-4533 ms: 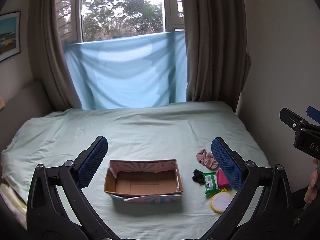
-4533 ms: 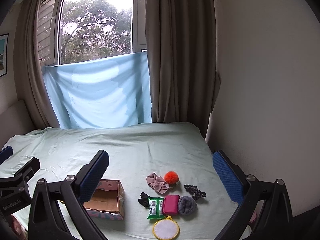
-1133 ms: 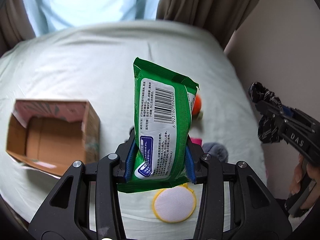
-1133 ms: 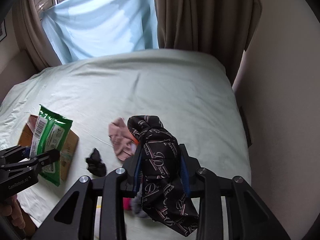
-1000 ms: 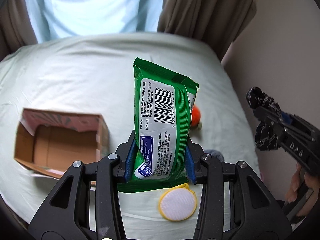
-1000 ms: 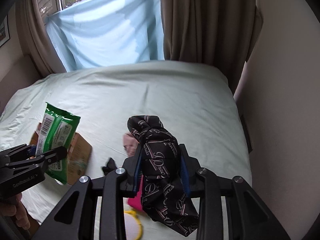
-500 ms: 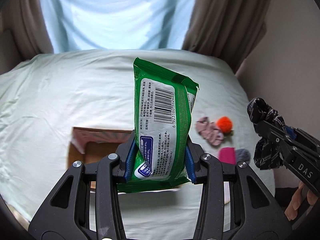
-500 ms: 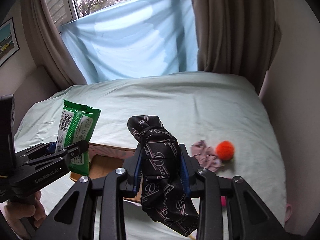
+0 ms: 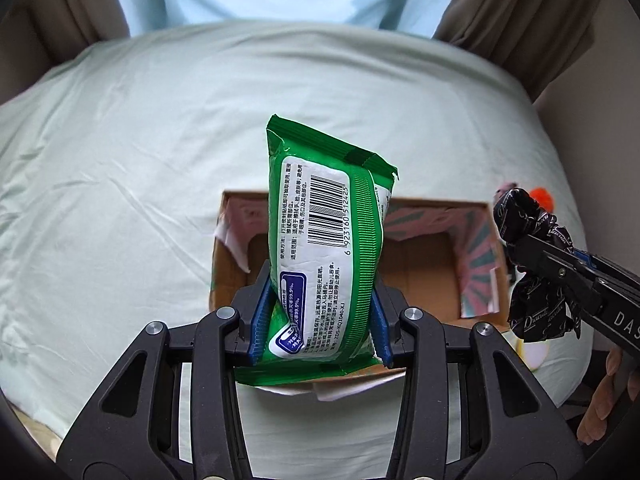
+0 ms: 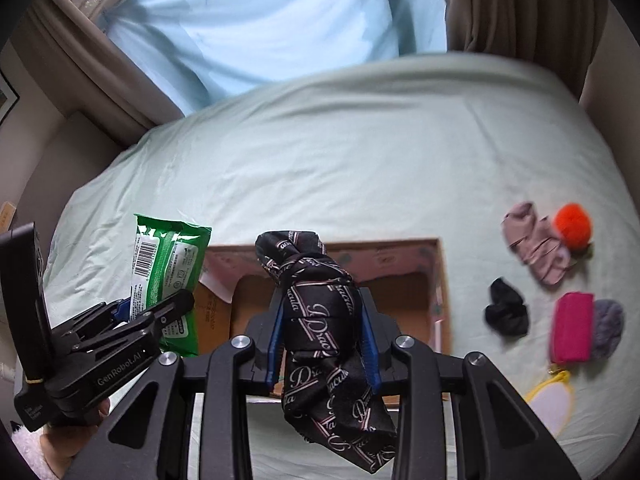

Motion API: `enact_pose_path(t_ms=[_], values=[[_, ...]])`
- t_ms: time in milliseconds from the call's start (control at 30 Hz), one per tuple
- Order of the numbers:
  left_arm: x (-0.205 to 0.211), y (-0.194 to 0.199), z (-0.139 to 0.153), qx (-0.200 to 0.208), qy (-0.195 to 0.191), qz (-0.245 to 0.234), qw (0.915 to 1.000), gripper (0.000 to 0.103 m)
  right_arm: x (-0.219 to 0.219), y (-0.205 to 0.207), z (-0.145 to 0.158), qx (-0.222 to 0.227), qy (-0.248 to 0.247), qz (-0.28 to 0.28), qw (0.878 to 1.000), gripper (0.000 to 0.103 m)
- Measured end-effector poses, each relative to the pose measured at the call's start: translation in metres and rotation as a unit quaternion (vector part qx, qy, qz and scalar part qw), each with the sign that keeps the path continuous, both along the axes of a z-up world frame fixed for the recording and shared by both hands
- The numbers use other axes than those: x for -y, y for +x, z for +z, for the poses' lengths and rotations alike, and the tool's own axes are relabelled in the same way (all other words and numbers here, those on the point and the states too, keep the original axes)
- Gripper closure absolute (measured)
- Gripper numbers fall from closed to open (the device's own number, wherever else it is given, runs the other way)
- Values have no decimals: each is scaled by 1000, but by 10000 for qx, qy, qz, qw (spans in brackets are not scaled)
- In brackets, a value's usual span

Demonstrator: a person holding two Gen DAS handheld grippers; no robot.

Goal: Organize soft objects
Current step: 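Carry the wipes pack and scarf over the cardboard box with both tools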

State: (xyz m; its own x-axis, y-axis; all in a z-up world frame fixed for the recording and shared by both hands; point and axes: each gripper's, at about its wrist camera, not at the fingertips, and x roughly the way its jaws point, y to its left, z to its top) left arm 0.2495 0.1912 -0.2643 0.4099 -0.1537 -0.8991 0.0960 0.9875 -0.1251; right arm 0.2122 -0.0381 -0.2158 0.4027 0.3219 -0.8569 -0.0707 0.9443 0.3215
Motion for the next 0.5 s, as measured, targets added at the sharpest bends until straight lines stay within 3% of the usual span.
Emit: enact_pose_path(t_ms=[300,500], values=[[8,17,-91,-894,225,-191,9956,65,-29,30,-90,-885,-111,522,9946,73],[23,29,-126,-1317,422,-212,9902,65,-35,46,-126,-1128,-328,727,9904,73]])
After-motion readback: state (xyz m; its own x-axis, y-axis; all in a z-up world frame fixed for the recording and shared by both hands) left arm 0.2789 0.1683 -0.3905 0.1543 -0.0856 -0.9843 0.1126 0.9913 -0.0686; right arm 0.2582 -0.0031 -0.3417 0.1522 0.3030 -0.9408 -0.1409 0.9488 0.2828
